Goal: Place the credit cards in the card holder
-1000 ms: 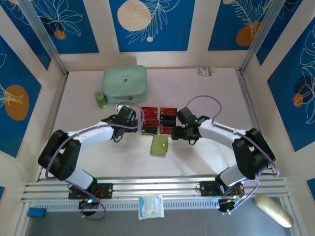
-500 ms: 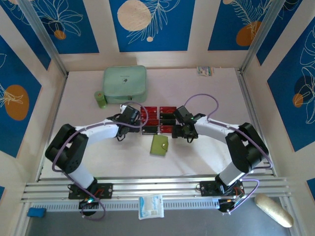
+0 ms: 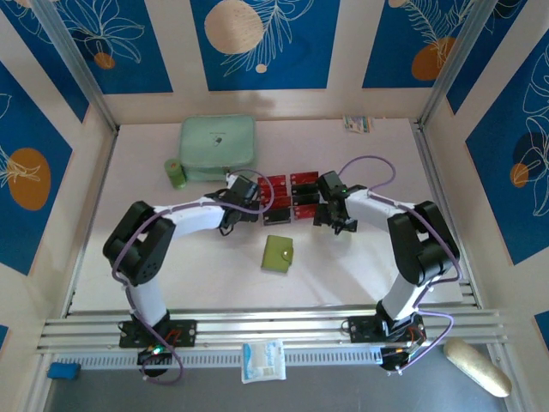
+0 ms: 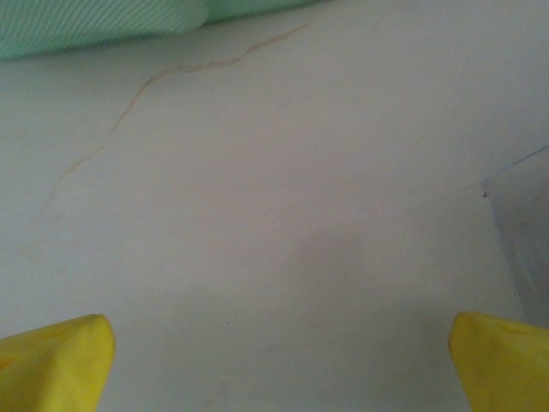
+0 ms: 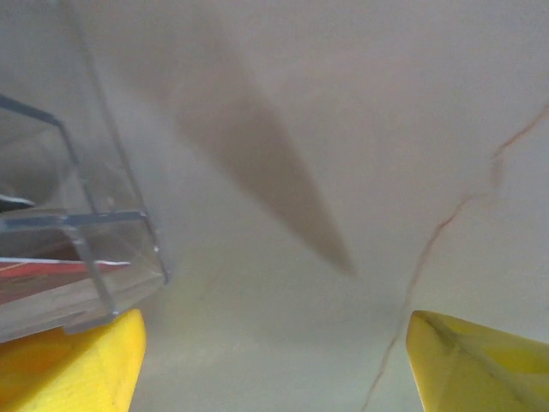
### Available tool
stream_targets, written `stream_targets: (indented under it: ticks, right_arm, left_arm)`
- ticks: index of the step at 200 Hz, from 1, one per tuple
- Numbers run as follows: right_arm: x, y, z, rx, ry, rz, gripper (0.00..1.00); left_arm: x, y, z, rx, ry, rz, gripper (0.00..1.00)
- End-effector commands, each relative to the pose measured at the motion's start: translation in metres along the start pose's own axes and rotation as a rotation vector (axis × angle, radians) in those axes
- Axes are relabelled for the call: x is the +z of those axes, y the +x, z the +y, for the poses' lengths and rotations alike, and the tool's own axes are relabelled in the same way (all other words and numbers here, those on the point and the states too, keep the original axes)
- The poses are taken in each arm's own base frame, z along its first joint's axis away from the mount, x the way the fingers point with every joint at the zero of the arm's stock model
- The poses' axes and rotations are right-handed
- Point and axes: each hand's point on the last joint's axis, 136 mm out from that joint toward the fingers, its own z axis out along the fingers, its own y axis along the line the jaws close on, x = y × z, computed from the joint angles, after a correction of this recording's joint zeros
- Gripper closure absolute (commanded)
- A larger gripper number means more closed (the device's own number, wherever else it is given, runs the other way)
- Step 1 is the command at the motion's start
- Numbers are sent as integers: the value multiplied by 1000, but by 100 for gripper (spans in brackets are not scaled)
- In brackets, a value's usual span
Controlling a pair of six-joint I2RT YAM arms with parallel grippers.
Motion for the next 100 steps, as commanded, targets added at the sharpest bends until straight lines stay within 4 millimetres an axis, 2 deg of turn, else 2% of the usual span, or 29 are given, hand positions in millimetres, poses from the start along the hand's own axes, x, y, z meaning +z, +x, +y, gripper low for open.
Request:
stream_targets:
  ticks: [1,30,58,100]
  right_arm:
    - [3,-14,-11,74,12,5,20]
    - [10,-23,-18,132,-8,24,21]
    - [8,-28,-19,150,-17,31,21]
    - [-7,-21,-19,136,-36,25,21]
  left_arm:
    - [3,-22,-24,-6,28,-38,0]
    - [15,-38,-44,0,44,-44,0]
    - [23,-52,-58,6,52,-50,0]
    - [22,-62,-61,35,48,-63,0]
